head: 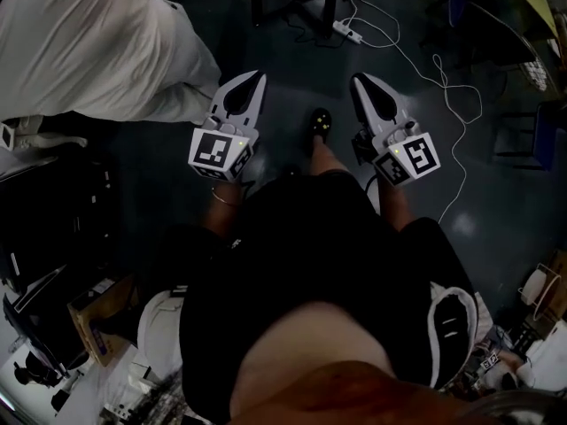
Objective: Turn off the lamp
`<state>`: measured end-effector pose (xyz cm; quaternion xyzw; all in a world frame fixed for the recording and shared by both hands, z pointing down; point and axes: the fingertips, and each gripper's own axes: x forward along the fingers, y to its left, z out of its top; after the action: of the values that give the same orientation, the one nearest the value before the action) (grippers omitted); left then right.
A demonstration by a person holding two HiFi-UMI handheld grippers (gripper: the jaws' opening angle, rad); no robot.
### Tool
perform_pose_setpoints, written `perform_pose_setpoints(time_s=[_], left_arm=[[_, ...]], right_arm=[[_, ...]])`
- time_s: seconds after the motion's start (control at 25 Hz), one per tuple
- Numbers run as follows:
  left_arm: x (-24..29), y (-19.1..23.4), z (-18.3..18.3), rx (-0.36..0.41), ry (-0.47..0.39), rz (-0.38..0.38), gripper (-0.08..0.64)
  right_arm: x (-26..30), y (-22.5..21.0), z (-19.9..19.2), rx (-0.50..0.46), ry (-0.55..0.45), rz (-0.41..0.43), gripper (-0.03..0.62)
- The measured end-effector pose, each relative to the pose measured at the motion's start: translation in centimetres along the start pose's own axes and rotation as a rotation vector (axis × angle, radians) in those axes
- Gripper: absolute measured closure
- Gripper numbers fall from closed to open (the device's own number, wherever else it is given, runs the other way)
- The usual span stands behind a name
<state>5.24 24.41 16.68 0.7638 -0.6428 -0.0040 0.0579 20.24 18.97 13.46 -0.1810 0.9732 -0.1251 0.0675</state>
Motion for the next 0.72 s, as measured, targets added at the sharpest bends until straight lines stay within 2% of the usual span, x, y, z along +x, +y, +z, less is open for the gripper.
perform_pose_setpoints(time_s=[0.36,0.72], left_arm=[[3.9,4.1,-0.4,0.019,0.023,0.075,0.554],[10.8,5.9,1.4,0.009,-0.002,0.084,0.554]], right_arm=[[5.3,-5.3,-0.8,0.051,0.022,0.053,0.591],[10.0,-11.0,1.1,0.031,0.028,0.104,0.591]])
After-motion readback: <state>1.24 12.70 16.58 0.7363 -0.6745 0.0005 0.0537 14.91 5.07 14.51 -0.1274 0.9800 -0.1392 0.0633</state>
